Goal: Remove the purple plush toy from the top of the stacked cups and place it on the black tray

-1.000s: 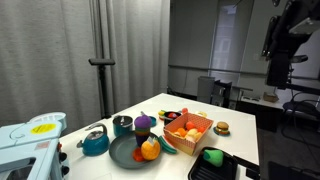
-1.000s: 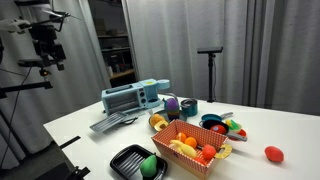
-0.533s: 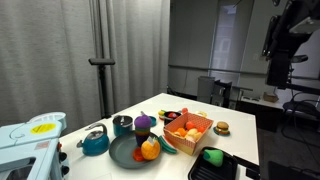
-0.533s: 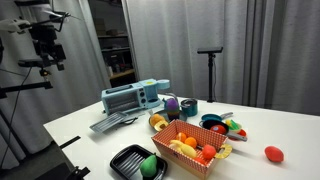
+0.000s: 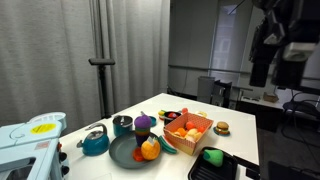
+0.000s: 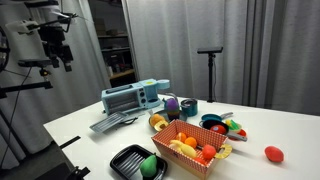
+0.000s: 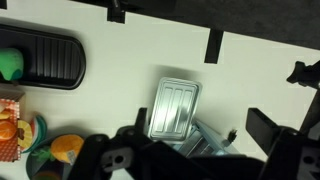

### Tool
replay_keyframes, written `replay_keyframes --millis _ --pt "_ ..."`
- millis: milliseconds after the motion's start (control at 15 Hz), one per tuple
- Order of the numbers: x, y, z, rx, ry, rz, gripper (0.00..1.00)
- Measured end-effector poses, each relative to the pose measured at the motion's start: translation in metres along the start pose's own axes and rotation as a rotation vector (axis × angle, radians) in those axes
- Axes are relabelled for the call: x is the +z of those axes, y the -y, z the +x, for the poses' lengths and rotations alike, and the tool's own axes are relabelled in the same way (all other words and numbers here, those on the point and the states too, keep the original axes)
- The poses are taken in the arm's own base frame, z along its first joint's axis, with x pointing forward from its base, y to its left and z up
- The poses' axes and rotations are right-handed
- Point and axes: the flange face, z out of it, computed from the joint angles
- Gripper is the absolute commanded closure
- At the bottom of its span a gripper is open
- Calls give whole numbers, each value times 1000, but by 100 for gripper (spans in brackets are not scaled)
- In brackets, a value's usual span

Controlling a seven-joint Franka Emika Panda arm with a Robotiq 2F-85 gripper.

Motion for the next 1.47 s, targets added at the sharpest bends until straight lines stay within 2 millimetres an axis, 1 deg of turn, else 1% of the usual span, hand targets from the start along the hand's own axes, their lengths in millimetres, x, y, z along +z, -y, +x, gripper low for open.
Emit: replay_keyframes --millis 200,400,667,867,1000,1200,1467 --pt "5 -25 20 41 -1 -43 0" --pt "11 -52 47 77 -18 -99 0" --pt "20 -95 83 140 -25 -170 0" --pt "30 -123 101 206 -12 -183 0" --pt "31 -130 109 238 -8 -177 0" --pt "25 -120 112 264 -23 -136 0" --pt "25 -118 112 265 -22 -134 0"
